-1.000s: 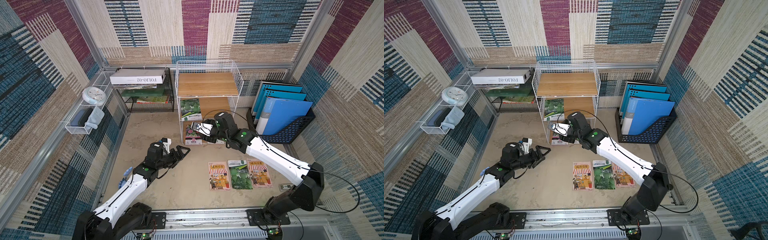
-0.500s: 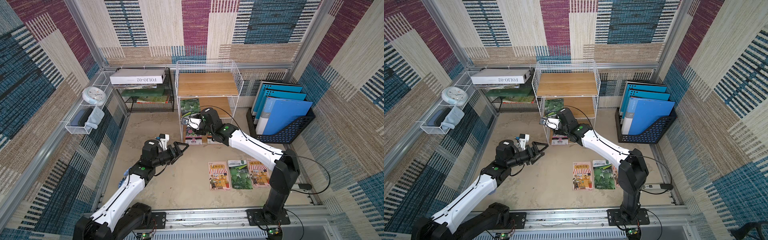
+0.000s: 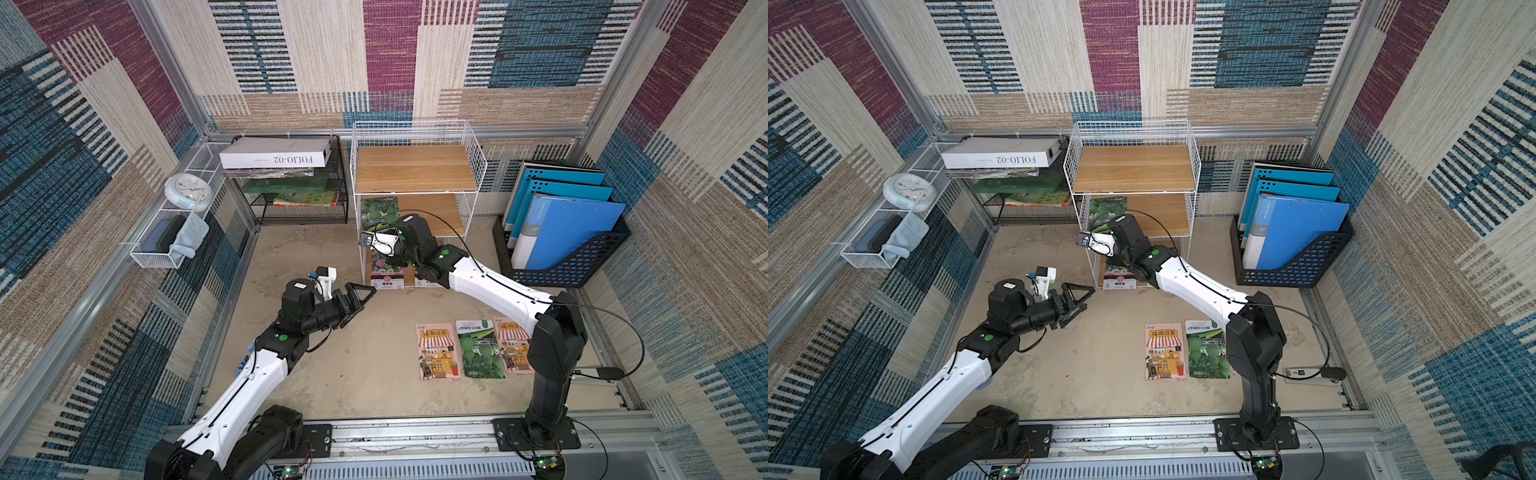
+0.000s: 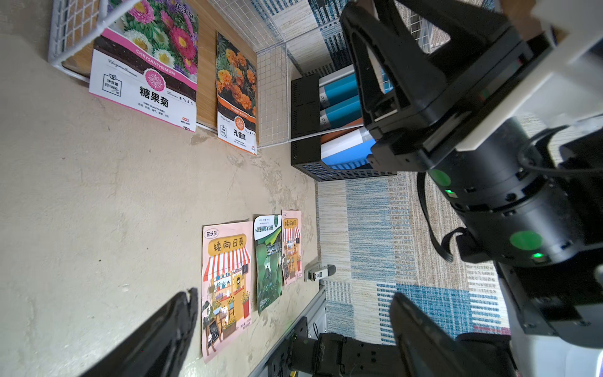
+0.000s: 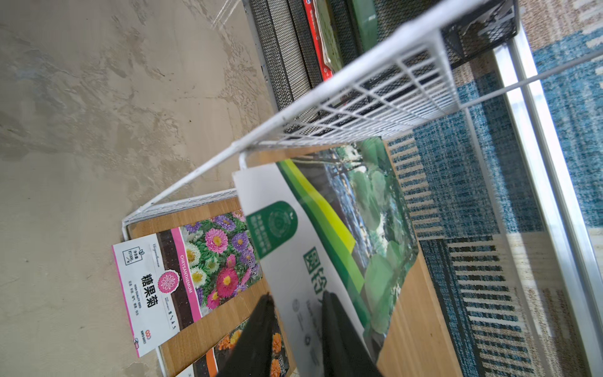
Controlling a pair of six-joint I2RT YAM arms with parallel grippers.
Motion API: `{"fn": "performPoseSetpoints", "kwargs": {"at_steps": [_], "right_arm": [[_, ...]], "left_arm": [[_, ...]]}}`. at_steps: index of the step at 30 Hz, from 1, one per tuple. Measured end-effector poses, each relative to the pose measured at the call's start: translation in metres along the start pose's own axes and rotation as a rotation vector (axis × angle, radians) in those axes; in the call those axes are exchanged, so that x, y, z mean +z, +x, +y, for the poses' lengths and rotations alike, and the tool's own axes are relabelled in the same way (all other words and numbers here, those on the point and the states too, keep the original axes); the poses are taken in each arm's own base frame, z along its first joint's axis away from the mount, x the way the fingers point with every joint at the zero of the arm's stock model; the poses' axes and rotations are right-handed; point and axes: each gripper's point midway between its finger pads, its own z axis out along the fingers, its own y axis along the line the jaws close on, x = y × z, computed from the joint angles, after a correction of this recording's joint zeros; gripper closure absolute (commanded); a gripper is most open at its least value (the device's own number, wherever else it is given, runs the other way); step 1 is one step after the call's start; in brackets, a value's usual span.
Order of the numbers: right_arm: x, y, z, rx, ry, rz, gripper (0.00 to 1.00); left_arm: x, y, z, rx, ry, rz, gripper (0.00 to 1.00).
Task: Take the seed bag off the shelf
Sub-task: Pick up the seed packet from the shelf.
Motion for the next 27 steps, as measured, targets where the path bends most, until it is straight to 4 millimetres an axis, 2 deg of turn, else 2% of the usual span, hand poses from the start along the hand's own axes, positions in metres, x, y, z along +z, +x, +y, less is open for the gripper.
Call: {"fn": "performPoseSetpoints", "kwargs": {"at_steps": [6, 8, 15, 27], "right_arm": [[-0.006, -0.004, 0.0, -0.001, 0.005, -0.011, 0.89], [-0.01, -0.006, 0.001, -0.002, 0.004, -0.016, 1.0], [-0.024, -0.005, 0.006, 0.0, 0.001, -0.015, 1.0], [-0.074, -0.007, 0.026, 0.008, -0.004, -0.054, 1.0]], "left_arm": [[-0.002, -0.001, -0.004, 0.006, 0.007, -0.006, 0.04], [-0.003, -0.002, -0.006, 0.009, 0.012, -0.009, 0.05], [-0.005, -0.01, -0.017, 0.011, 0.016, -0.023, 0.03], [-0.008, -0.048, -0.033, -0.041, 0.039, -0.113, 0.01]]}}
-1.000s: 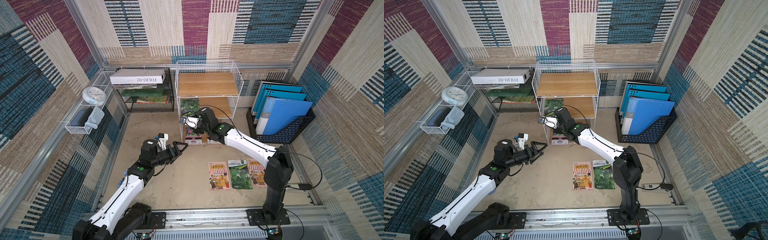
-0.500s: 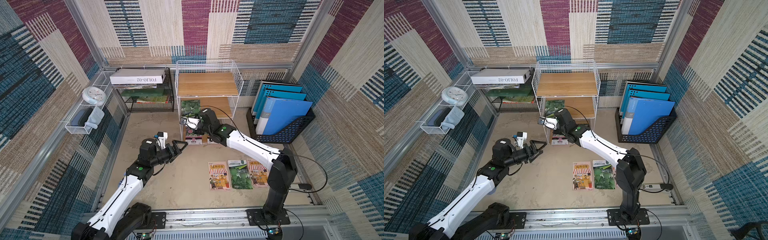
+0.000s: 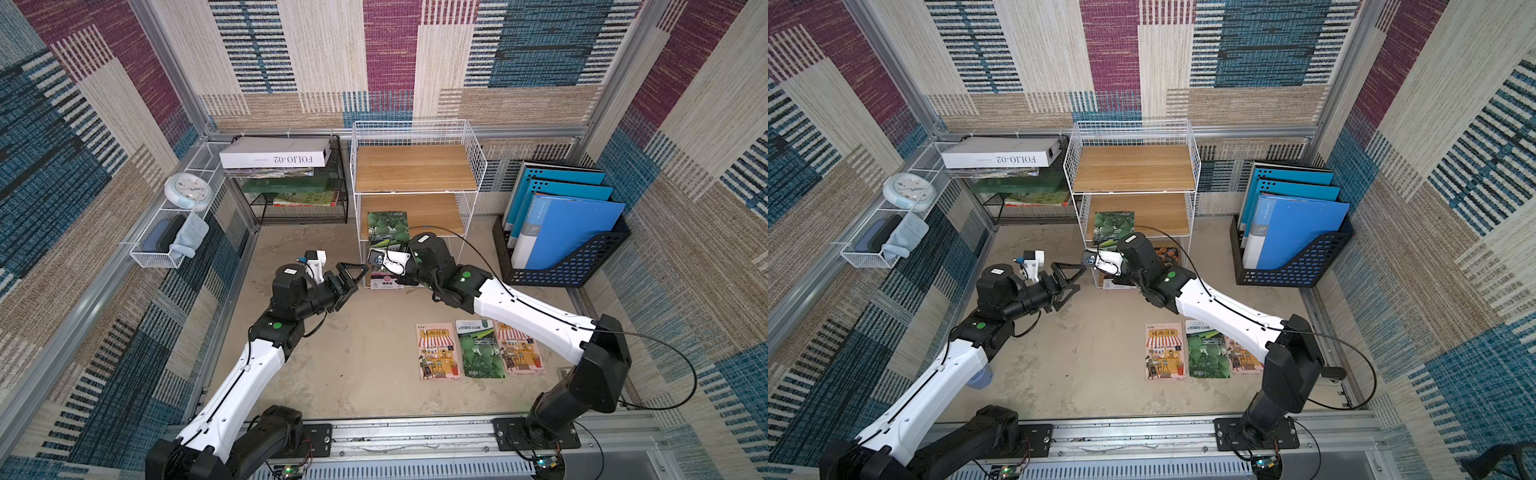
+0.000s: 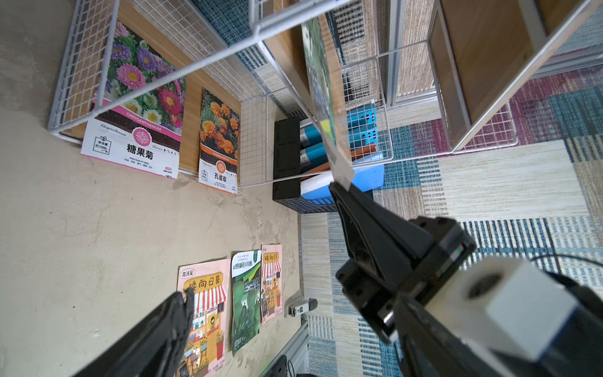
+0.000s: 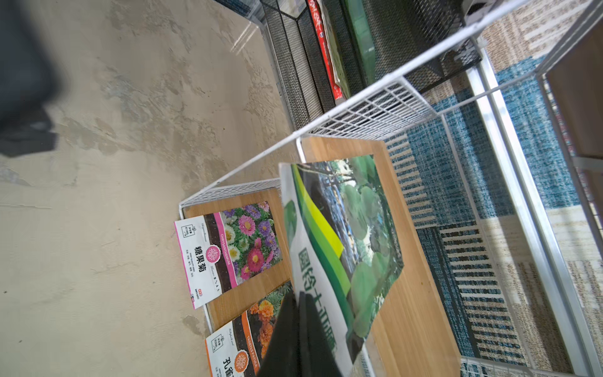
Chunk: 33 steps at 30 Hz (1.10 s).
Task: Take the seed bag off the shelf
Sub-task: Pick up the seed packet from the shelf.
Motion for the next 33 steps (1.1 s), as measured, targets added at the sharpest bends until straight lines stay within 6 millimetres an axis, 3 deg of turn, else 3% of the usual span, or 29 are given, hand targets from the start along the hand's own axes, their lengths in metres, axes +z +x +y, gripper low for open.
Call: {"fn": "performPoseSetpoints", "kwargs": {"at_steps": [7, 13, 23, 33], "right_arm": [[-0.018, -0.008, 0.026, -0.012, -0.041, -0.037, 1.0], [-0.024, -0.011, 0.048, -0.02, -0.083, -0.053, 1.0], [-0.026, -0.021, 0.058, -0.026, -0.098, -0.079, 1.0], [-0.03, -0.029, 0.062, -0.031, -0.104, -0.096, 1.0]], "left_arm": [[0.019, -0.014, -0.006, -0.043, 0.034, 0.016, 0.01], [0.025, -0.026, -0.023, -0.039, 0.064, 0.017, 0.02], [0.037, -0.032, -0.022, -0.026, 0.042, 0.037, 0.21], [0.05, -0.03, -0.005, -0.048, 0.007, 0.08, 0.49]]}}
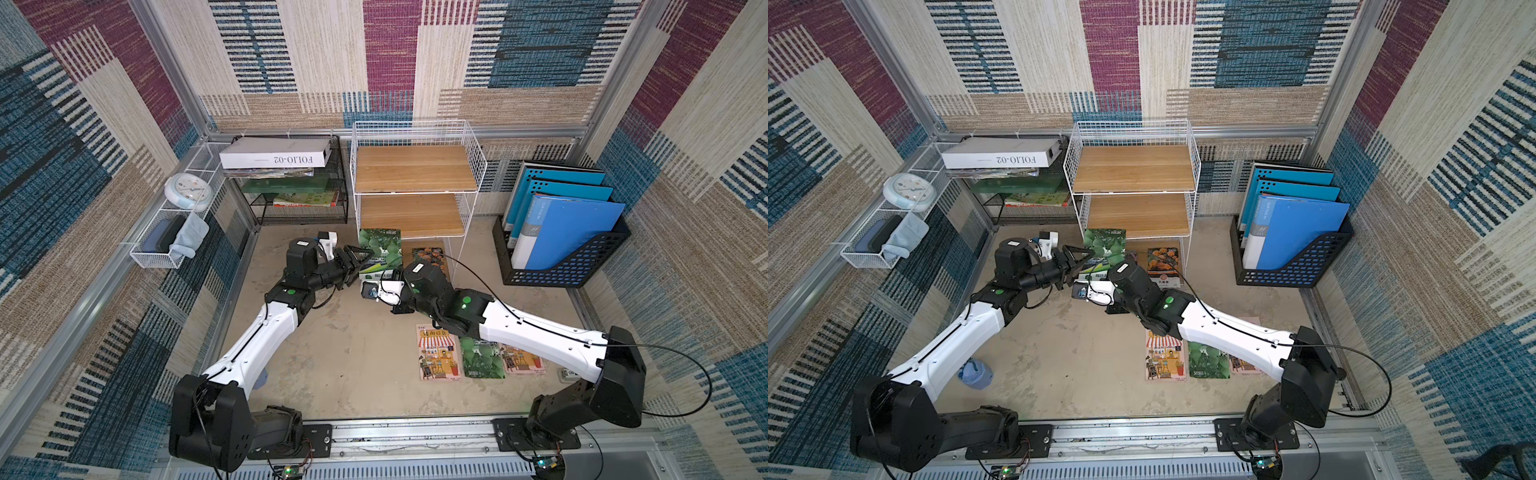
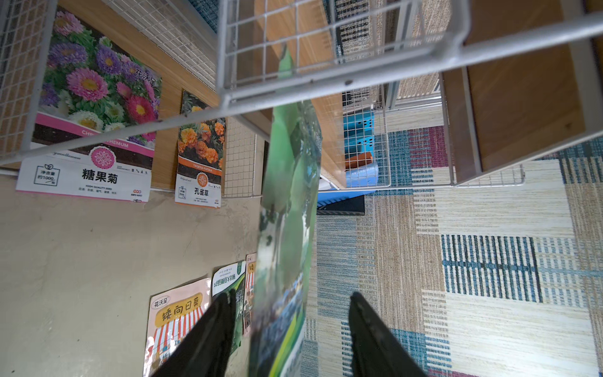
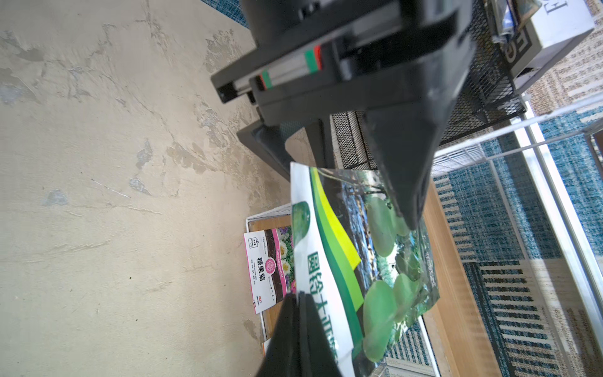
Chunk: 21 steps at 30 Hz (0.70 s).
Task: Take the seed bag off the shelf
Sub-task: Pick up the seed packet from the shelf.
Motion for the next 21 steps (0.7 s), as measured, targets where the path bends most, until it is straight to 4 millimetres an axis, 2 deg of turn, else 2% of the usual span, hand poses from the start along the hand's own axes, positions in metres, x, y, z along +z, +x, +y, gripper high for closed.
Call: {"fn": "performPoseSetpoints", "kwargs": {"at_steps": [7, 10, 18, 19, 20, 21], "right_arm": [[-0.002, -0.001, 0.002, 0.002, -0.002, -0.004, 1.0], [-0.002, -0.001, 0.002, 0.001, -0.004, -0.005, 1.0], [-0.005, -0.004, 0.001, 0.005, 0.001, -0.015, 1.0], [-0.006, -0.005, 0.0, 0.007, 0.003, -0.018, 0.96], [-0.007, -0.005, 0.0, 0.009, 0.004, -0.019, 0.81], [-0.008, -0.005, -0.001, 0.013, 0.008, -0.018, 0.6]], "left_arm": [[0.011, 0.0, 0.009, -0.029, 0.006, 0.034, 0.75], [0.011, 0.001, 0.006, -0.03, 0.017, 0.042, 0.98], [0.008, 0.001, -0.001, -0.021, 0.031, 0.036, 1.0], [0.007, 0.001, -0.002, -0.018, 0.033, 0.035, 1.0], [0.007, 0.002, -0.003, -0.017, 0.035, 0.034, 1.0], [0.006, 0.002, -0.005, -0.014, 0.038, 0.034, 1.0]]}}
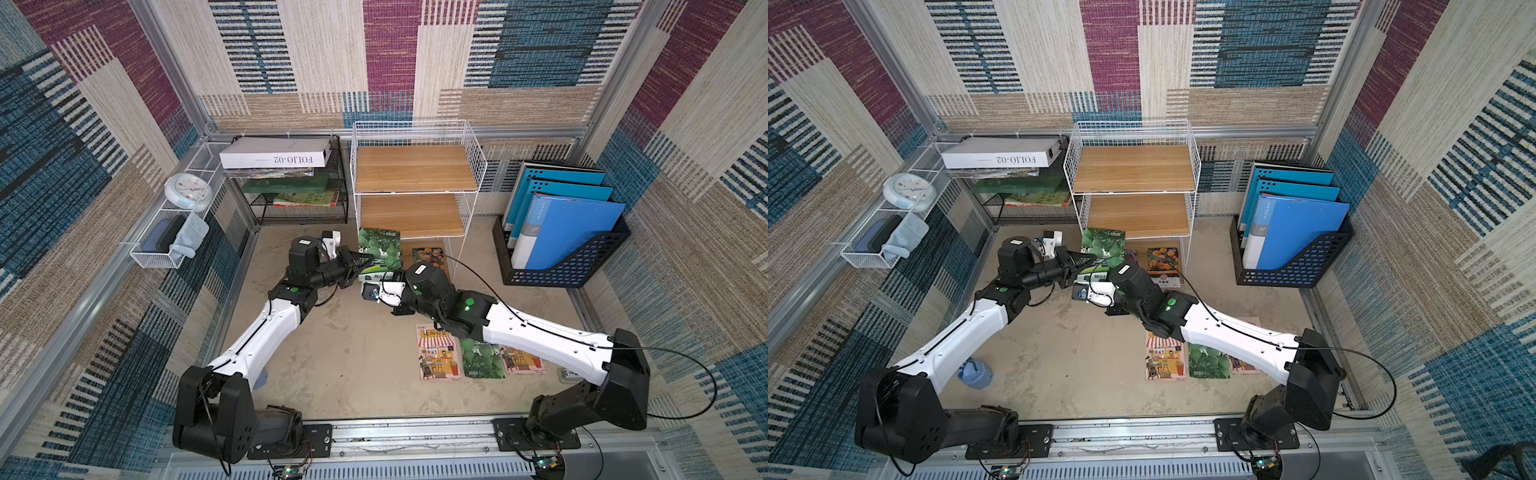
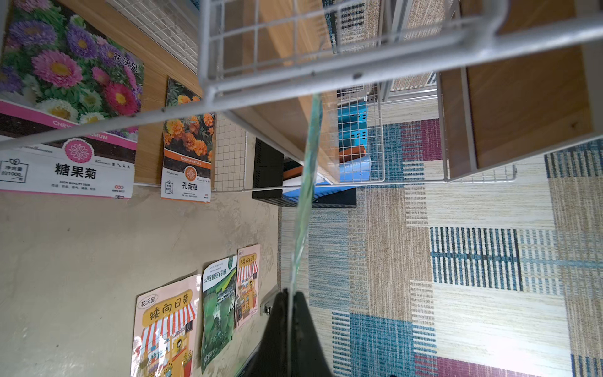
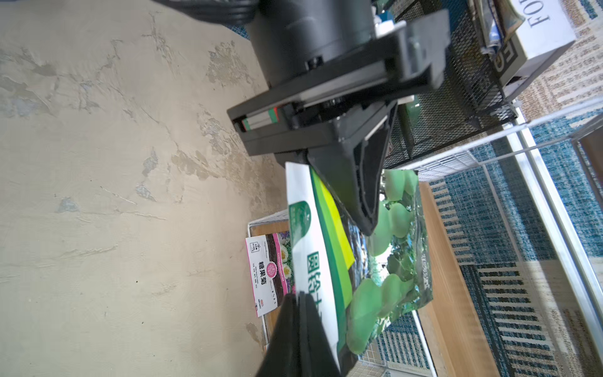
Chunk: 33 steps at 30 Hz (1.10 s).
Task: Take the seed bag off the shelf
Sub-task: Pick up the seed packet from the shelf, then place the seed packet at the center of the board.
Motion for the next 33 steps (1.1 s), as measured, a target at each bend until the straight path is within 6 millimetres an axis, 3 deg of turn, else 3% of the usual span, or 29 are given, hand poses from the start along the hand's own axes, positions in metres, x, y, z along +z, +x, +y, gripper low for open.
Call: {"fn": "performPoseSetpoints", "kwargs": {"at_steps": [1, 2, 4, 7, 12, 16, 20, 23, 29, 33], "right_arm": [[-0.001, 0.0, -0.001, 0.006, 0.002, 0.001, 0.46], [-0.002, 0.001, -0.001, 0.006, 0.006, 0.009, 0.4], [-0.007, 0.006, -0.003, 0.016, 0.016, 0.032, 0.31], [-0.02, 0.018, -0.002, 0.043, 0.028, 0.062, 0.26], [-0.054, 0.031, 0.004, 0.124, 0.037, 0.062, 0.23], [-0.082, 0.033, 0.001, 0.234, 0.053, 0.035, 0.23], [-0.097, 0.036, 0.003, 0.351, 0.063, 0.037, 0.23], [-0.1, 0.038, 0.013, 0.421, 0.049, 0.058, 0.24], [-0.098, 0.045, 0.038, 0.526, 0.027, 0.113, 0.25], [-0.098, 0.051, 0.045, 0.598, 0.036, 0.13, 0.25]], "left_arm": [[-0.001, 0.001, -0.001, 0.004, 0.004, -0.001, 1.0], [-0.002, 0.002, -0.001, 0.005, 0.005, -0.001, 1.0], [-0.004, 0.005, 0.0, 0.006, 0.006, 0.0, 1.0], [-0.008, 0.012, 0.003, 0.01, 0.007, 0.003, 1.0], [-0.018, 0.035, 0.013, 0.018, 0.005, 0.021, 1.0], [-0.026, 0.067, 0.021, 0.042, 0.004, 0.059, 1.0], [-0.035, 0.102, 0.038, 0.073, -0.013, 0.079, 1.0], [-0.04, 0.124, 0.059, 0.083, -0.036, 0.083, 1.0], [-0.041, 0.148, 0.109, 0.06, -0.1, 0.058, 1.0], [-0.034, 0.16, 0.122, 0.075, -0.115, 0.065, 1.0]]}}
